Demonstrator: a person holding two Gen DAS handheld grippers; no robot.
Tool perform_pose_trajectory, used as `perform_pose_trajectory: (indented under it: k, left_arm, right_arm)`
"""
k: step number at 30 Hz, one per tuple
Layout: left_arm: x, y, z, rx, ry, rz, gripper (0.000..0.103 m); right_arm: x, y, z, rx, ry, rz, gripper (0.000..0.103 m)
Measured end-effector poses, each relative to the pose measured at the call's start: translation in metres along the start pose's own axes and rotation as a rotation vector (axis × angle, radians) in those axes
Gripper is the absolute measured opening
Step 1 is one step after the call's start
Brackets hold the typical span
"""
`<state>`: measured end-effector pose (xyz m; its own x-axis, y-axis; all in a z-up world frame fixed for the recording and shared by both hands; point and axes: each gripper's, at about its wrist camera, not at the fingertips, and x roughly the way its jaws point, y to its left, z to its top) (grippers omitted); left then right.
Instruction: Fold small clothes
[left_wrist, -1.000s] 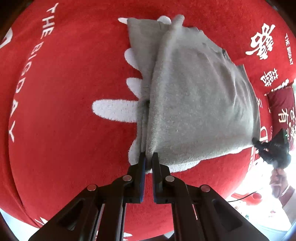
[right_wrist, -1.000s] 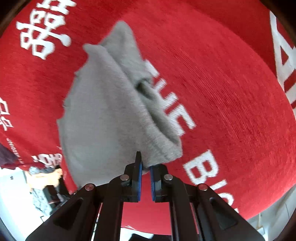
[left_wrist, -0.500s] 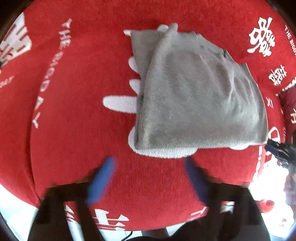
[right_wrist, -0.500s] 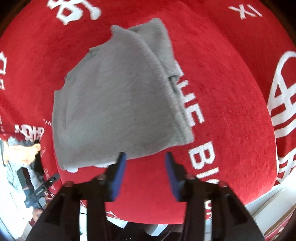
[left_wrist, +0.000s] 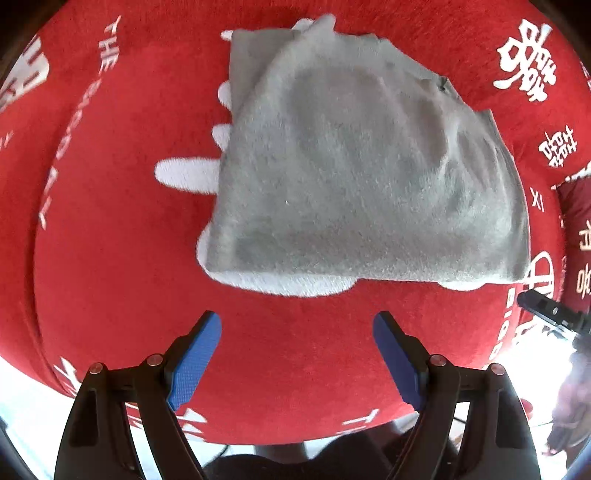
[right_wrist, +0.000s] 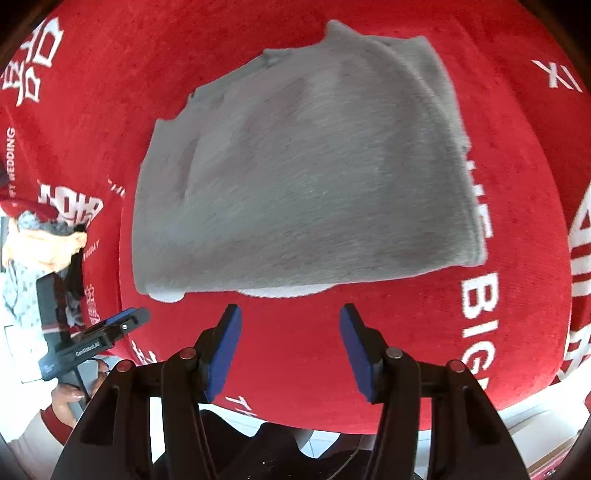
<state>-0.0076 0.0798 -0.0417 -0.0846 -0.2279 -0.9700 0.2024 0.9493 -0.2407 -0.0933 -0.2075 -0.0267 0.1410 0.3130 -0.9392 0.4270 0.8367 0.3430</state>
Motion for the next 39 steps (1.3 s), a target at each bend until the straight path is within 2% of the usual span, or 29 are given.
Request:
perform_pose_trajectory:
  k: [4, 8, 16, 29, 34, 39]
  left_arm:
    - [0.002, -0.003, -0.003, -0.022, -0.001, 0.023, 0.085]
    - [0.007, -0.006, -0.002, -0.061, 0.004, 0.049, 0.085]
    - [0.015, -0.018, -0.009, -0.049, 0.002, 0.047, 0.085]
    - [0.025, -0.019, -0.008, -0.096, -0.004, 0.023, 0.085]
    - [0.026, -0.007, -0.006, -0.130, -0.003, -0.003, 0.085]
    - [0.030, 0.012, -0.008, -0.228, -0.008, -0.081, 0.085]
  right_arm:
    - [0.007, 0.005, -0.002, -0.012, 0.025, 0.005, 0.059]
    - [0.013, 0.012, -0.004, -0.029, 0.047, 0.009, 0.065]
    - [0.028, 0.027, -0.004, -0.057, 0.085, 0.025, 0.065]
    - [0.050, 0.040, -0.006, -0.054, 0.112, 0.054, 0.065]
    - [0.055, 0.040, -0.006, -0.035, 0.125, 0.070, 0.065]
    - [0.065, 0.036, -0.004, 0.029, 0.128, 0.110, 0.065]
